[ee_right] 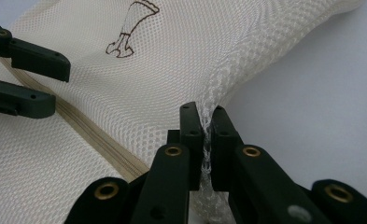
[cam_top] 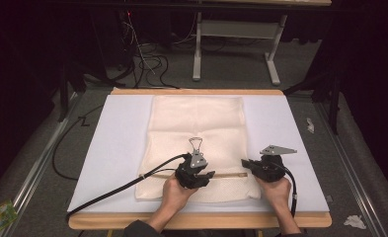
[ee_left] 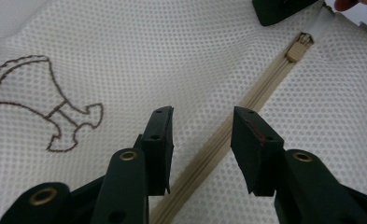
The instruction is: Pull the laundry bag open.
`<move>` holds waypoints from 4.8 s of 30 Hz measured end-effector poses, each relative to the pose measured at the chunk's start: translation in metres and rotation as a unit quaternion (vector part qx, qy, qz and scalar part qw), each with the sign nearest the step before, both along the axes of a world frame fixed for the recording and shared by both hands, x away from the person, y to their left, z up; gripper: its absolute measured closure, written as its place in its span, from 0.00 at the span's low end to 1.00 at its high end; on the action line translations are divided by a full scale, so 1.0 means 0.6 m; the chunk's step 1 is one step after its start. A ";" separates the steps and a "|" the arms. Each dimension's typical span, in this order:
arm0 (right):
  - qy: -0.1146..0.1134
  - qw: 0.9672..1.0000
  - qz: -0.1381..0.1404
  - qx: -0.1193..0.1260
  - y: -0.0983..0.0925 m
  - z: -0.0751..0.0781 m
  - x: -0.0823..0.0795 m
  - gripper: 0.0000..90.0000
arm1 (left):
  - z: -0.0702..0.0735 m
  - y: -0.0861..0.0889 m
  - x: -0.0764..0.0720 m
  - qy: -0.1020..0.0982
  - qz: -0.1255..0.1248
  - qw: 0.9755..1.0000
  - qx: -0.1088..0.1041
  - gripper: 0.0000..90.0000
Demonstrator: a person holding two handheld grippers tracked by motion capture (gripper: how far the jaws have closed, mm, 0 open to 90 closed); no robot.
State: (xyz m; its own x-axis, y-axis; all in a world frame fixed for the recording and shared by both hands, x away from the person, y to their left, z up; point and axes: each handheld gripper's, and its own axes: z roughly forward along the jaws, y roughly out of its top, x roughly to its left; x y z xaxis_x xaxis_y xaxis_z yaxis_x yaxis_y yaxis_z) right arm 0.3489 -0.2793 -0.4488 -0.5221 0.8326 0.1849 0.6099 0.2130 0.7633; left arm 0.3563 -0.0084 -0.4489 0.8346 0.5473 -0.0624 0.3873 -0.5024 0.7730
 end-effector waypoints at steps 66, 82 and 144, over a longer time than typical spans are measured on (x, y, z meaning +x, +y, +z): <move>-0.010 1.000 0.012 0.020 0.008 0.024 0.002 0.98 | -0.017 -0.125 0.013 0.058 -0.062 0.995 -0.043 0.72; -0.011 1.000 0.011 0.019 0.005 0.020 0.004 0.98 | -0.011 -0.134 0.007 0.055 -0.081 0.994 -0.051 0.75; -0.011 1.000 0.012 0.018 0.002 0.019 0.003 0.98 | -0.008 -0.130 0.010 0.069 -0.086 0.992 -0.054 0.96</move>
